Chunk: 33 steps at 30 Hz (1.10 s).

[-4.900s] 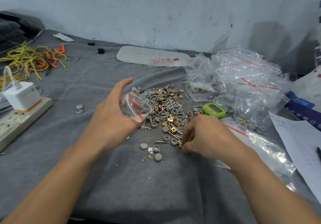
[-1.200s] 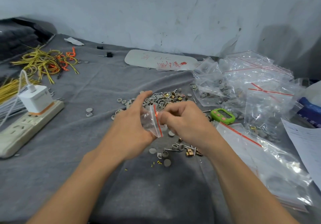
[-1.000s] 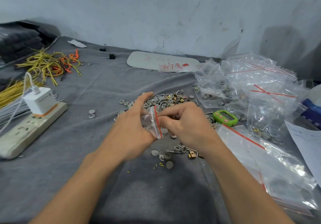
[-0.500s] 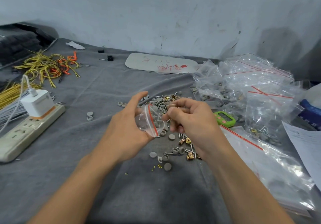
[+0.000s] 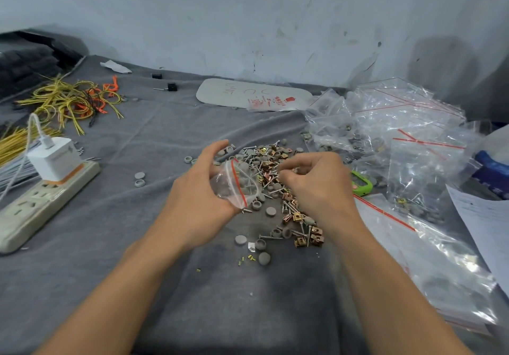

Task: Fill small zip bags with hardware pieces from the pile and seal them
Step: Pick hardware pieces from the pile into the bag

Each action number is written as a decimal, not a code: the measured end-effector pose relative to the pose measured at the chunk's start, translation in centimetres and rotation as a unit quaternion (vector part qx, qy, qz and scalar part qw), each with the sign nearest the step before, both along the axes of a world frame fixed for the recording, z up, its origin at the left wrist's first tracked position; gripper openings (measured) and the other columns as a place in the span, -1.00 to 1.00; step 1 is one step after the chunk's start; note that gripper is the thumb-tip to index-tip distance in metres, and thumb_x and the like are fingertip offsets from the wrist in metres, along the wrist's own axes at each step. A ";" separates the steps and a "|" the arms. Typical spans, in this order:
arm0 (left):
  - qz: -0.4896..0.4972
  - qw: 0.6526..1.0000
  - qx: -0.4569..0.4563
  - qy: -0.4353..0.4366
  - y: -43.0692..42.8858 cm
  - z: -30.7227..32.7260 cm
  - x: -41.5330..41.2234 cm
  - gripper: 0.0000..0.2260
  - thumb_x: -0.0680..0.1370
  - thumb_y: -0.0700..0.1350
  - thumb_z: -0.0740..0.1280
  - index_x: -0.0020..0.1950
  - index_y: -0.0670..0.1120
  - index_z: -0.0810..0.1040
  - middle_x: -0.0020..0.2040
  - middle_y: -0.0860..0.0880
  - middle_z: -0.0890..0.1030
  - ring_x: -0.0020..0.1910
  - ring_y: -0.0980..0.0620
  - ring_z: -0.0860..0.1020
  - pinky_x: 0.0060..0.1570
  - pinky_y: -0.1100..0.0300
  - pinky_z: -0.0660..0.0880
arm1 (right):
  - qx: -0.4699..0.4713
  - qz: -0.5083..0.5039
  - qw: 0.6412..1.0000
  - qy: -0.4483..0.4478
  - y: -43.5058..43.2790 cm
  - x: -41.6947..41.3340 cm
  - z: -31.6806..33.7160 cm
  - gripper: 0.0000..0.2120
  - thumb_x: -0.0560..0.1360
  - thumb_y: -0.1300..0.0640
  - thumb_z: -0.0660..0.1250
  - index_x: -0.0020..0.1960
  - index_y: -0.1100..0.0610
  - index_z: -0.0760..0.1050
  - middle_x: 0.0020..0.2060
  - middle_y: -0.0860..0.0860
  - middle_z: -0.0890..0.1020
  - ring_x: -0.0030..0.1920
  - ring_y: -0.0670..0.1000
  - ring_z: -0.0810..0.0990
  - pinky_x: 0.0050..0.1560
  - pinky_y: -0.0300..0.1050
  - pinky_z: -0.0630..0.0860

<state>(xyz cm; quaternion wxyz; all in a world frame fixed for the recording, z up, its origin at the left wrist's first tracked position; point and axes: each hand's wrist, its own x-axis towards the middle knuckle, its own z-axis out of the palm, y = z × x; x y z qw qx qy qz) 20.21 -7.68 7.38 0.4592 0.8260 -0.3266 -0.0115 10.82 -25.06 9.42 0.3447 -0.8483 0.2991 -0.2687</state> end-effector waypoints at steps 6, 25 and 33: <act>0.057 0.997 -0.053 0.005 0.0 0.0 0.2 -0.16 0.37 0.02 0.61 0.46 0.41 0.20 -0.04 0.40 0.54 -0.11 0.54 0.47 -0.17 0.50 0.33 | -0.061 -0.060 0.986 0.146 -4.4 -1.9 -0.6 -0.71 0.51 0.18 0.42 -0.30 -0.16 0.63 -0.16 -0.12 0.75 -0.12 -0.02 0.69 0.07 0.02 0.66; 0.215 0.958 -0.099 -0.164 0.4 1.1 1.0 -0.37 0.39 -0.02 0.50 0.39 0.22 0.33 0.09 0.12 0.59 0.10 -0.04 0.55 0.07 0.02 0.48 | -0.093 -0.070 0.936 0.332 -7.2 -3.3 -1.7 -0.86 0.42 0.14 0.42 -0.03 0.01 0.67 -0.08 0.00 0.70 -0.04 0.12 0.65 0.02 -0.02 0.62; 0.141 0.965 0.165 -0.148 -1.5 -0.8 0.5 -0.28 0.44 -0.13 0.41 0.55 0.12 0.20 0.15 -0.12 0.62 0.18 -0.21 0.53 -0.13 0.05 0.20 | -0.091 -0.030 0.950 0.298 -7.6 -4.1 -1.6 -0.75 0.39 0.24 0.47 -0.33 -0.09 0.64 -0.22 -0.14 0.70 -0.12 -0.01 0.67 0.02 -0.06 0.64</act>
